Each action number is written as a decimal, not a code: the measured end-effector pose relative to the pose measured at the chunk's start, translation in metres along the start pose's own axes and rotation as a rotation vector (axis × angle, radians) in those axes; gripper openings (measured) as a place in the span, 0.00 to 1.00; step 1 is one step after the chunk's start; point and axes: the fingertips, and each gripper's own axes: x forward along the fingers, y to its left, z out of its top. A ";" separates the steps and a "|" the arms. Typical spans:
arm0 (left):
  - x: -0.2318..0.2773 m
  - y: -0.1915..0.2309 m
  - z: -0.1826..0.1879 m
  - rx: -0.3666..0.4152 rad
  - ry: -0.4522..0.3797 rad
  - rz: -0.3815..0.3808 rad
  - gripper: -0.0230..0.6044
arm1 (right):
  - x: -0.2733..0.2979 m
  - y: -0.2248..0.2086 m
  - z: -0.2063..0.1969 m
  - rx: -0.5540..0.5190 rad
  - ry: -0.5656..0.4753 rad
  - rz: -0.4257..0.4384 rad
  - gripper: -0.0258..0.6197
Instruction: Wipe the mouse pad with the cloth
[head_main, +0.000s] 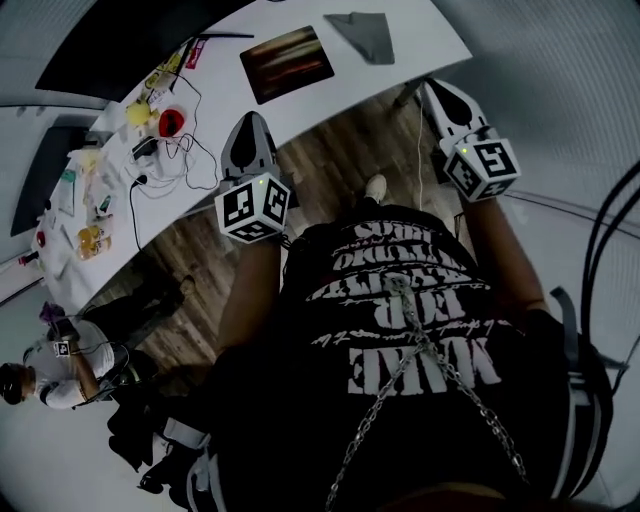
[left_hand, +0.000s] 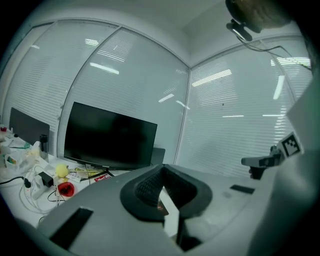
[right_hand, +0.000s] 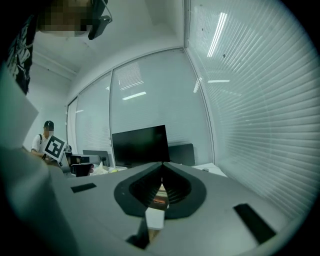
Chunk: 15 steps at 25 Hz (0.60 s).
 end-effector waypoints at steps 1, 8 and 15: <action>0.006 -0.004 0.001 0.005 -0.009 0.009 0.05 | 0.005 -0.008 0.004 -0.004 -0.007 0.010 0.04; 0.023 -0.017 -0.008 0.012 0.018 0.060 0.05 | 0.032 -0.040 0.012 0.001 -0.002 0.069 0.04; 0.034 0.015 -0.014 -0.003 0.056 0.128 0.05 | 0.074 -0.045 -0.003 0.016 0.058 0.102 0.04</action>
